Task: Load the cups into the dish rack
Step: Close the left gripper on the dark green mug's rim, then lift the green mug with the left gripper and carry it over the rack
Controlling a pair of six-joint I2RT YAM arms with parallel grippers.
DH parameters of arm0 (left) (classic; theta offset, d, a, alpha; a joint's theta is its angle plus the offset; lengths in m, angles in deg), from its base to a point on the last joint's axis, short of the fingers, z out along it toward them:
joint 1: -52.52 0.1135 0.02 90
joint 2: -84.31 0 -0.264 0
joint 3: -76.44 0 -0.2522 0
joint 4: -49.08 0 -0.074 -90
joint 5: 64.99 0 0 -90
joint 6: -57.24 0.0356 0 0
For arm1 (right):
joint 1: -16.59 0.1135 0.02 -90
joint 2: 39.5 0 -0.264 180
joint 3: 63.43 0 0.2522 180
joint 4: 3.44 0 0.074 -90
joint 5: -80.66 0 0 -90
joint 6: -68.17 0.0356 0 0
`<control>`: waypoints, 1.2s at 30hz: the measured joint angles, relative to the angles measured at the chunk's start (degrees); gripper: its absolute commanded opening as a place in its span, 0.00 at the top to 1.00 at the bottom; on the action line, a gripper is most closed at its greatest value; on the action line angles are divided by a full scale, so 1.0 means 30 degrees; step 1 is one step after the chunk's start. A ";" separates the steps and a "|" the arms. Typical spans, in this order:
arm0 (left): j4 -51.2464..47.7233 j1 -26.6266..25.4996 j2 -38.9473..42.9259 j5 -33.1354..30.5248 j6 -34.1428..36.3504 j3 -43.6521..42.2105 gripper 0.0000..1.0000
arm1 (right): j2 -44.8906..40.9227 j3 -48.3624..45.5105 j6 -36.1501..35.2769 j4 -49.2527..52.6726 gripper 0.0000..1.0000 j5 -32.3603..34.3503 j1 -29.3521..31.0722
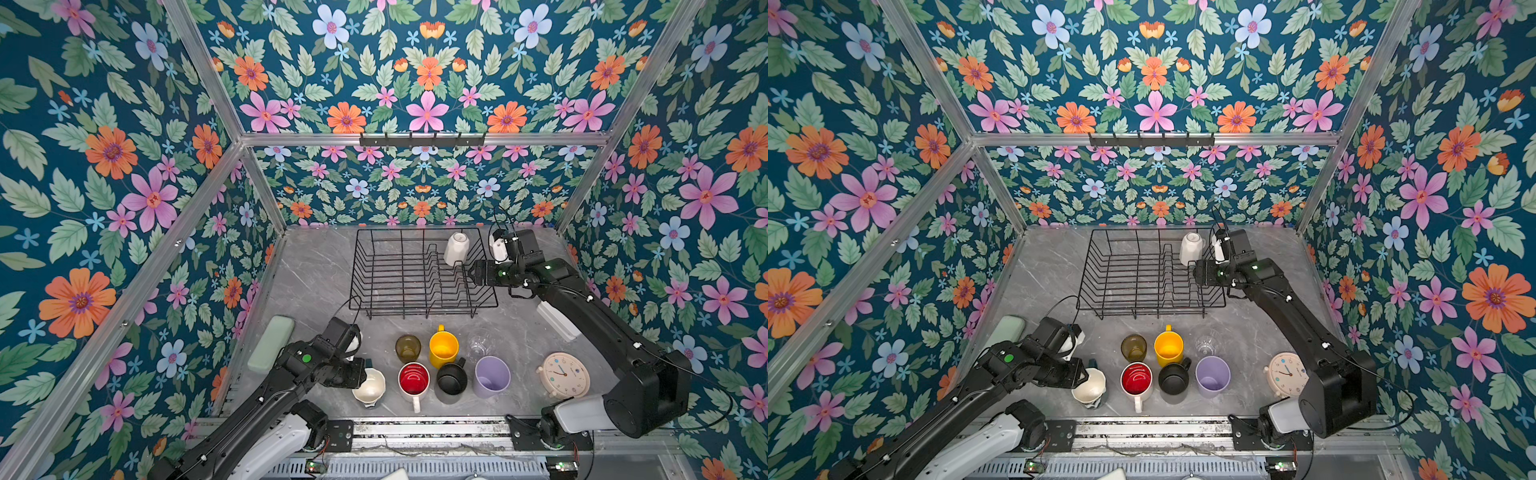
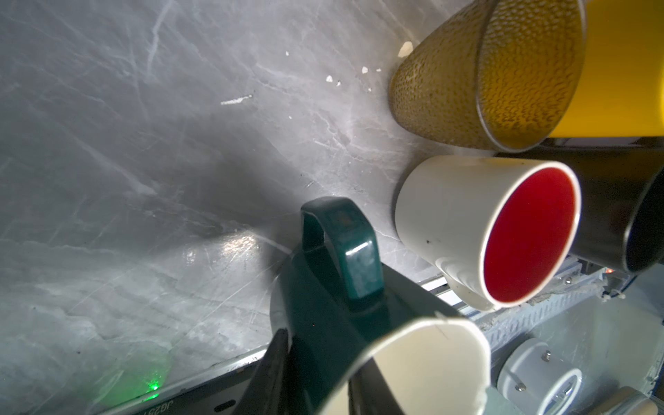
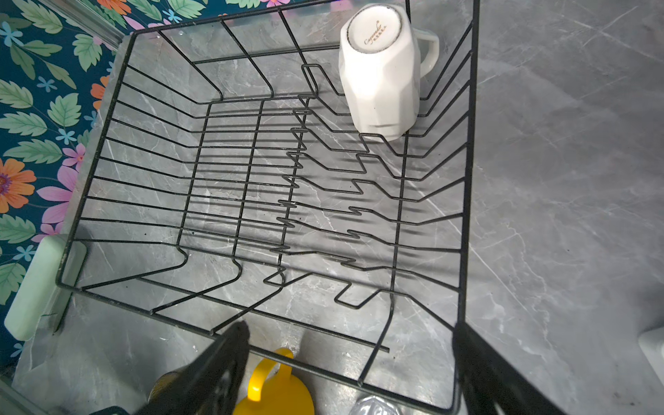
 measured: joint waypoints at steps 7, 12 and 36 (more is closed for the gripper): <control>-0.0051 -0.0204 -0.0284 -0.0029 0.0000 0.0211 0.89 | -0.0080 -0.0153 -0.0007 -0.0058 0.12 0.0015 0.0000; -0.0102 -0.0277 -0.0240 -0.0073 0.0073 0.0364 1.00 | -0.0124 -0.0284 -0.0007 -0.0080 0.12 0.0095 0.0000; 0.3920 -0.0291 0.2951 -0.4772 0.2980 0.5661 1.00 | -0.1974 -0.0816 0.0466 -0.1763 0.11 -0.3330 -0.0007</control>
